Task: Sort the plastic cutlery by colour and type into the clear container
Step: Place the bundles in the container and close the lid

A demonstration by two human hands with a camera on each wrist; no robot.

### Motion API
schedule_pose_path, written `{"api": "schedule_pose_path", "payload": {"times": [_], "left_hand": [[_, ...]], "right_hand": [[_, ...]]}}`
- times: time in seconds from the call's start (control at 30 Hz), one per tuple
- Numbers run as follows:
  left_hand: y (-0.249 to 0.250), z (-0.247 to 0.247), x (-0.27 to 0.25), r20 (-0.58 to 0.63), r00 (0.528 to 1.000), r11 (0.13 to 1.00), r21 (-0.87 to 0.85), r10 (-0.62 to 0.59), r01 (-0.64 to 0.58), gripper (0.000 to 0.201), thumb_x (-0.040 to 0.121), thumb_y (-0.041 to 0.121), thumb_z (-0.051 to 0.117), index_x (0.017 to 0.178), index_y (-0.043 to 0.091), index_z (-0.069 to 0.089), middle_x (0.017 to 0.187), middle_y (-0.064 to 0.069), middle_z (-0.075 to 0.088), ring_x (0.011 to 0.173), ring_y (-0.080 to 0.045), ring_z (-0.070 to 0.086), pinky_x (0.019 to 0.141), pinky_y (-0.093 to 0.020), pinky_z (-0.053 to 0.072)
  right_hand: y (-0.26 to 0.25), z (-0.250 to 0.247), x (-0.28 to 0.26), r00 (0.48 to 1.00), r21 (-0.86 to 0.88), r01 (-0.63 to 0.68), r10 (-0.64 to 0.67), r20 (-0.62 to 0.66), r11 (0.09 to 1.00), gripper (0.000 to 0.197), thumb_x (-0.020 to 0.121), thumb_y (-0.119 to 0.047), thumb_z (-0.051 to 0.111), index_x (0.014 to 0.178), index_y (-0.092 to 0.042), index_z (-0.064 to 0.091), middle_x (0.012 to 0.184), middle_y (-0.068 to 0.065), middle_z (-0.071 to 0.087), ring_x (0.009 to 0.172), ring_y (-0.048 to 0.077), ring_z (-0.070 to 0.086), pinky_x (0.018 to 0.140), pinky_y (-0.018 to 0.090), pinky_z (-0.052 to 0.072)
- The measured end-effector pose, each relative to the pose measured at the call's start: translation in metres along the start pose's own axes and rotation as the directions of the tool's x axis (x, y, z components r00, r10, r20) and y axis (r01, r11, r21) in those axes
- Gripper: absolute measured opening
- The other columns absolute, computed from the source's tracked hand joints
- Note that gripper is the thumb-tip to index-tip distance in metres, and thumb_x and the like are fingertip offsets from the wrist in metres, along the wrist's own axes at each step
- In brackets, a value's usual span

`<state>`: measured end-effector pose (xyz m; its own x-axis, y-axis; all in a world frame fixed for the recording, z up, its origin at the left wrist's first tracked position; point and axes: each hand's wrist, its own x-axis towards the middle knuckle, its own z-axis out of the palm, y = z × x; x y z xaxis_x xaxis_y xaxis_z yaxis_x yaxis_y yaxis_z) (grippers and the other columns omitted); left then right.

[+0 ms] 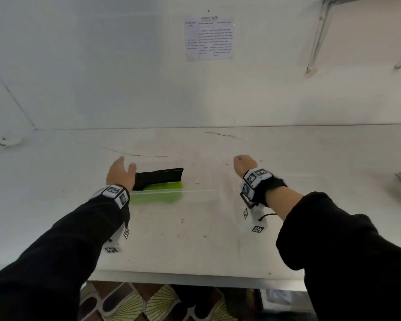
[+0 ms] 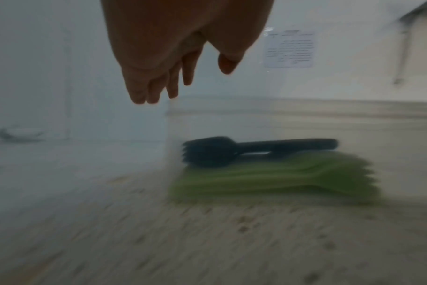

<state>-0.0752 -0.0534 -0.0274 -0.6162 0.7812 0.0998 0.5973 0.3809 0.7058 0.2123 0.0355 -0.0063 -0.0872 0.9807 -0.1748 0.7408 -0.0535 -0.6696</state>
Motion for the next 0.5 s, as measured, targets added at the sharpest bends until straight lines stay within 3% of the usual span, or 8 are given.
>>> {"api": "schedule_pose_path", "payload": {"times": [0.1,0.27,0.4,0.5], "left_hand": [[0.052,0.016,-0.021,0.040,0.989,0.988,-0.053,0.146,-0.143,0.050,0.100,0.022,0.040,0.145,0.006,0.031,0.153,-0.011,0.030,0.141,-0.025,0.028,0.114,-0.030,0.019],[0.126,0.081,-0.067,0.223,0.934,0.960,-0.093,0.277,-0.263,0.046,0.097,0.015,0.043,0.143,0.007,0.037,0.148,-0.008,0.038,0.137,-0.022,0.036,0.110,-0.023,0.022],[0.162,0.137,-0.098,0.321,0.909,0.962,-0.039,0.267,-0.269,0.045,0.094,0.008,0.044,0.139,0.005,0.043,0.142,-0.012,0.047,0.132,-0.025,0.043,0.107,-0.023,0.026],[0.172,0.164,-0.105,0.419,0.896,0.976,0.085,0.148,-0.201,0.048,0.096,0.011,0.041,0.143,0.004,0.035,0.148,-0.013,0.038,0.137,-0.026,0.035,0.109,-0.025,0.023]], "right_hand": [[0.024,-0.040,0.008,0.993,0.007,-0.014,0.015,-0.119,1.000,0.042,0.103,-0.016,0.026,0.121,0.009,0.054,0.130,0.022,0.054,0.118,0.035,0.052,0.094,0.033,0.040],[0.088,-0.097,0.014,0.975,-0.042,-0.095,0.085,-0.203,0.995,0.035,0.098,-0.009,0.038,0.129,-0.005,0.055,0.136,0.013,0.052,0.123,0.031,0.050,0.098,0.031,0.040],[0.140,-0.125,0.012,0.963,-0.119,-0.219,0.195,-0.183,0.968,0.035,0.094,-0.007,0.044,0.127,-0.006,0.057,0.133,0.013,0.055,0.122,0.031,0.051,0.098,0.032,0.042],[0.163,-0.133,0.008,0.969,-0.252,-0.236,0.206,-0.138,0.939,0.035,0.093,-0.011,0.046,0.127,-0.003,0.056,0.131,0.017,0.054,0.122,0.031,0.050,0.099,0.034,0.041]]}}
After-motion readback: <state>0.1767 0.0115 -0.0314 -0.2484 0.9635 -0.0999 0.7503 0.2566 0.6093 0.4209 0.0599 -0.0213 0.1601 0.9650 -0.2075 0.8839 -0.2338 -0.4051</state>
